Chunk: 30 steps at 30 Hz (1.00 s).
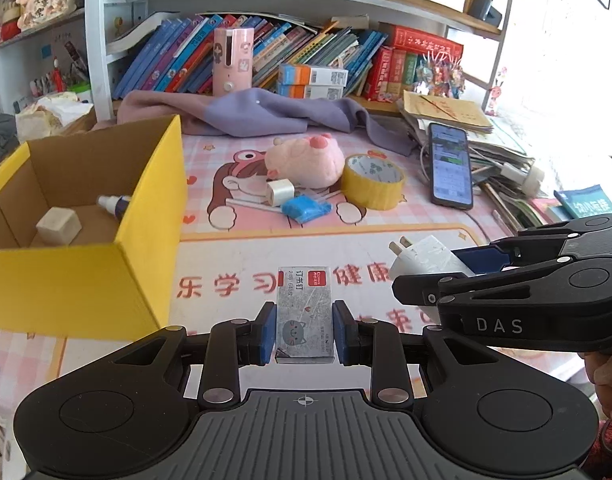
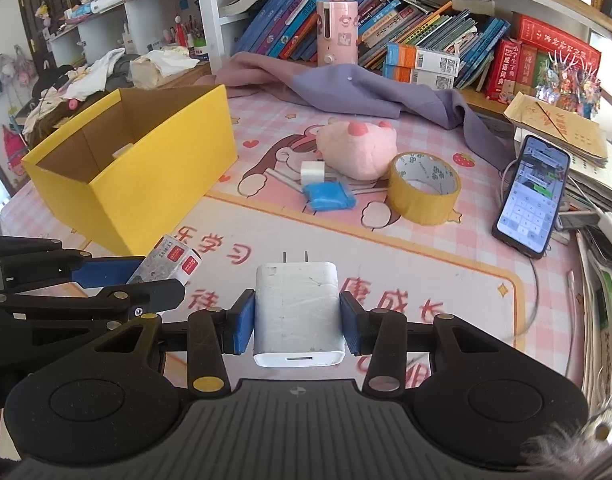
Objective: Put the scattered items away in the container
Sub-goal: 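Lift the medicine box with the left tool while the right tool carries the charger to the box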
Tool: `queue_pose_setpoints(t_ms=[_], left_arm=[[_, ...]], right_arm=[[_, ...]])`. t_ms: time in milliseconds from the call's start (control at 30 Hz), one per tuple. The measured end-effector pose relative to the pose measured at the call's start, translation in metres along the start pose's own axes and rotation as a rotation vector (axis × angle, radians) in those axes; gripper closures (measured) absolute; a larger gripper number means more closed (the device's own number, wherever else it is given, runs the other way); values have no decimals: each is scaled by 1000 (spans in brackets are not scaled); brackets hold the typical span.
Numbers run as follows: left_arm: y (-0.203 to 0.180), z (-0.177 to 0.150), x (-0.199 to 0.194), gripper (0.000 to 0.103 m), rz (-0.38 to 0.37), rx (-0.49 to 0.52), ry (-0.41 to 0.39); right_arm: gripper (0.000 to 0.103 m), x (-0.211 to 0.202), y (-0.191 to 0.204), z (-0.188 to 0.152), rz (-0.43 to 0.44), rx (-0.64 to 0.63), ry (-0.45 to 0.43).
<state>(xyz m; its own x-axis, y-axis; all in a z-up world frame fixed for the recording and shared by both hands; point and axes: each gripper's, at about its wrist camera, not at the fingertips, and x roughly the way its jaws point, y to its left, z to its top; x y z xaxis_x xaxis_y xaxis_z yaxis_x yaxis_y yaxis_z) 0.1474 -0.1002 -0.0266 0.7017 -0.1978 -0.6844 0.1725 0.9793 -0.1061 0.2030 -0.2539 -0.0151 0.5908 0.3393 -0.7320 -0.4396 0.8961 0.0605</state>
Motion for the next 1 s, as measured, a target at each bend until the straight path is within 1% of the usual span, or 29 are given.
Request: queue_pose_setpoints(t_ms=[233,533,733,1000], left_arm=[[17,-18,-30,75,-23,22,-23],[38,-38,-62,75,-26,26,-45],[54,-53,-80,75,-23,18,-52],[79,-71,-103,75,1,-12,-59]], right_arm=[[62,-18,37,-14,-29,1,-11],[62,-36,79,-30,-49,9,-29],[62,-43,107,-39,-41,-6,-32],[62,-45,146,-45,-11,-40,-20]])
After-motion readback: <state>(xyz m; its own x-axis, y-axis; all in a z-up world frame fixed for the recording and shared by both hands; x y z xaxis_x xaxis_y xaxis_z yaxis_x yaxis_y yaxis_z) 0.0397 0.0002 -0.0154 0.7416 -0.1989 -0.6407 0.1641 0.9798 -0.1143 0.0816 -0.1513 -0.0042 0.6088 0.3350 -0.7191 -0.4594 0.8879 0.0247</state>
